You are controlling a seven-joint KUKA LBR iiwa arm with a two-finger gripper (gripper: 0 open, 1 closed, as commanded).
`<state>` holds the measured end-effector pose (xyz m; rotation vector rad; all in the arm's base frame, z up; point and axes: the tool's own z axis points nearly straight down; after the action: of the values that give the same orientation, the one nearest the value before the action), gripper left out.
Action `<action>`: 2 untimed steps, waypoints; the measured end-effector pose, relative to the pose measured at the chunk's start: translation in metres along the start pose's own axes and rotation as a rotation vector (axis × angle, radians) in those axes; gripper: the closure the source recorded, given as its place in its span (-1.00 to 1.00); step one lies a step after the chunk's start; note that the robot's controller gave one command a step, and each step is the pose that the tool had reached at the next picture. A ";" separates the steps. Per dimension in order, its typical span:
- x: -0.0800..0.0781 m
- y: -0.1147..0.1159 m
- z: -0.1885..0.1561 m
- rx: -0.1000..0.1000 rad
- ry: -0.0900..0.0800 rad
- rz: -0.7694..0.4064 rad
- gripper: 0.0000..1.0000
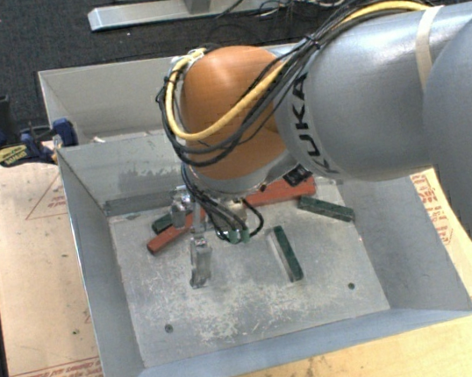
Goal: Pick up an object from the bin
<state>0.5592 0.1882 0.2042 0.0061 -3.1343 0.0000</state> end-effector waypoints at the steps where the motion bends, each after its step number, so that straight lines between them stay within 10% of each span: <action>1: -0.002 -0.001 -0.004 -0.001 -0.008 0.003 -1.00; 2: -0.030 0.011 0.019 -0.002 -0.015 -0.057 -1.00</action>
Offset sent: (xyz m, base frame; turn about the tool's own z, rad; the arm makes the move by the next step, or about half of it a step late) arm 0.0544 0.0211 -0.0490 -0.1167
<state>0.5889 0.1991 0.1847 0.0955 -3.1481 -0.0043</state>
